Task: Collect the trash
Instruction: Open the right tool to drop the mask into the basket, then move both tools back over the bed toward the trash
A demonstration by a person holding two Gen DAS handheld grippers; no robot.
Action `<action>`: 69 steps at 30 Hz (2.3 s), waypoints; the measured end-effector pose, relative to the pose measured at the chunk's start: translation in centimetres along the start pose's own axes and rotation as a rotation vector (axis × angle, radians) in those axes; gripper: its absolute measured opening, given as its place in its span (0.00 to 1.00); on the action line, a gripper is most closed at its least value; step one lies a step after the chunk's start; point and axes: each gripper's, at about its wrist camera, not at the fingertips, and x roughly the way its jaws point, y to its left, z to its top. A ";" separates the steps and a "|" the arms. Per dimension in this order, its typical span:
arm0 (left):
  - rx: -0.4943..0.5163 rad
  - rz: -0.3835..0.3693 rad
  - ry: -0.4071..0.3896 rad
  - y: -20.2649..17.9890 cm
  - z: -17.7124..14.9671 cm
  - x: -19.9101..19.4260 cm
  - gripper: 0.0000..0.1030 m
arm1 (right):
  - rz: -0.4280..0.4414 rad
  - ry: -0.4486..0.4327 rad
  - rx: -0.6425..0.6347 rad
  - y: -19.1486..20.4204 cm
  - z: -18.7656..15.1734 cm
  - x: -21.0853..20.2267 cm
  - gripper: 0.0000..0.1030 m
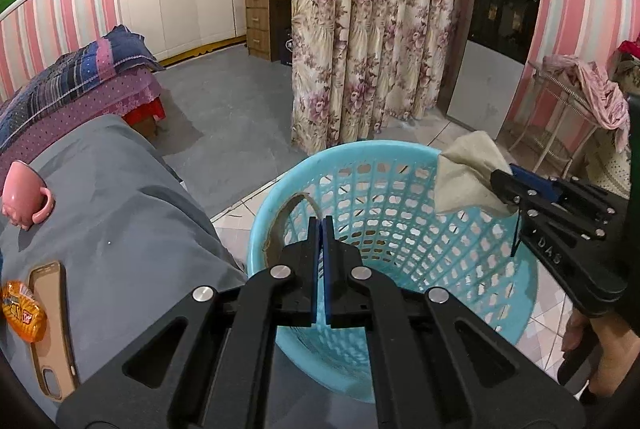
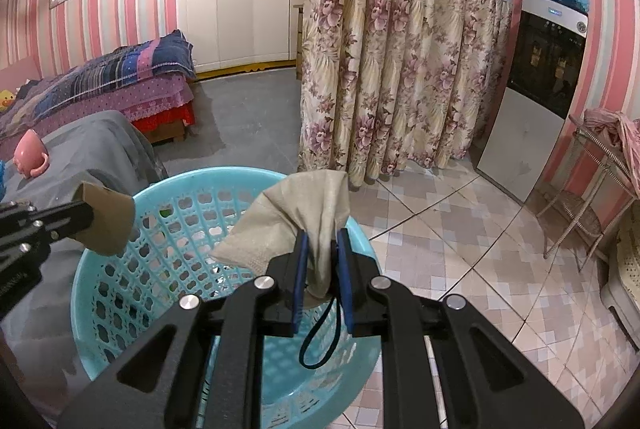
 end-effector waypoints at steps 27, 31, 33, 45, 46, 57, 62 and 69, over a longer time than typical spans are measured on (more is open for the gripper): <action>-0.150 0.204 -0.065 10.5 -1.9 -5.9 0.89 | 0.017 0.034 -0.028 3.8 -1.1 0.2 0.95; -0.165 0.227 -0.077 12.2 -2.8 -7.9 0.90 | 0.020 0.017 -0.042 5.3 -1.1 -0.9 0.95; -0.176 0.238 -0.086 12.9 -3.1 -8.9 0.91 | 0.026 0.006 -0.048 6.0 -1.0 -1.7 0.95; -0.290 0.336 -0.168 19.3 -7.2 -17.4 0.95 | 0.152 -0.104 -0.110 14.6 -0.1 -6.5 0.95; -0.304 0.352 -0.171 20.2 -7.7 -18.3 0.95 | 0.164 -0.109 -0.119 15.4 -0.1 -6.7 0.95; -0.412 0.582 -0.191 30.6 -13.9 -26.2 0.95 | 0.355 -0.173 -0.201 27.2 0.6 -10.3 0.95; -0.479 0.657 -0.184 34.9 -17.2 -28.2 0.95 | 0.418 -0.184 -0.237 31.7 0.5 -11.4 0.95; -0.582 0.714 -0.174 39.1 -21.0 -29.6 0.95 | 0.477 -0.211 -0.284 37.0 0.4 -12.6 0.95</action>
